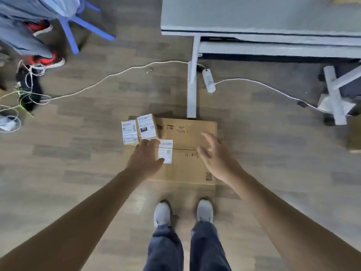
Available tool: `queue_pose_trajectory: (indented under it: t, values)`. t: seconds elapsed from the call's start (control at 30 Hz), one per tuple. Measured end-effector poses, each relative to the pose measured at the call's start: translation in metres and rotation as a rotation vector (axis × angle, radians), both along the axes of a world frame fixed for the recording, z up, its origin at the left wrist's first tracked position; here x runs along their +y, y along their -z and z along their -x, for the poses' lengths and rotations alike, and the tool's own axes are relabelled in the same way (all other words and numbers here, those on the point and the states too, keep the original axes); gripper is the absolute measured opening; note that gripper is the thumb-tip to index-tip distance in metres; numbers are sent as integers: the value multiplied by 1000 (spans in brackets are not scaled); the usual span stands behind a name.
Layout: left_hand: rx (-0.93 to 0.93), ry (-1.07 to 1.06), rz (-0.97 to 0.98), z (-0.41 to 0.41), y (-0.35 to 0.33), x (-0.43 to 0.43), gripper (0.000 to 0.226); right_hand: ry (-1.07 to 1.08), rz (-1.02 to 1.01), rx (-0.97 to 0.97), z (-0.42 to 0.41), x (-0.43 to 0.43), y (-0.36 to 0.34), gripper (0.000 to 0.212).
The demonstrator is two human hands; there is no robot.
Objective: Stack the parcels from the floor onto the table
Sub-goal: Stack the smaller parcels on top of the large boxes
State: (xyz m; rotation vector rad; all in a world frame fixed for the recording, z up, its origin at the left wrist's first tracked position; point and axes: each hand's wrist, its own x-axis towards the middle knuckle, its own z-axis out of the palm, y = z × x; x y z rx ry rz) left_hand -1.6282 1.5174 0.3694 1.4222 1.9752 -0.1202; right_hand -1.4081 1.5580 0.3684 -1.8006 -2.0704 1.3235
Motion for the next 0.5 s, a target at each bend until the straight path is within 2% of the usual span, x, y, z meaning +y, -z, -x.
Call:
queue_pose_trajectory:
  t: [0.13, 0.23, 0.5]
  values:
    - [-65, -163, 67, 20, 92, 12, 54, -35, 25, 40, 24, 17, 91, 51]
    - [-72, -202, 54, 39, 158, 26, 55, -63, 79, 72, 40, 22, 157, 50]
    - [94, -287, -40, 99, 280, 47, 50, -130, 137, 59, 88, 49, 291, 49]
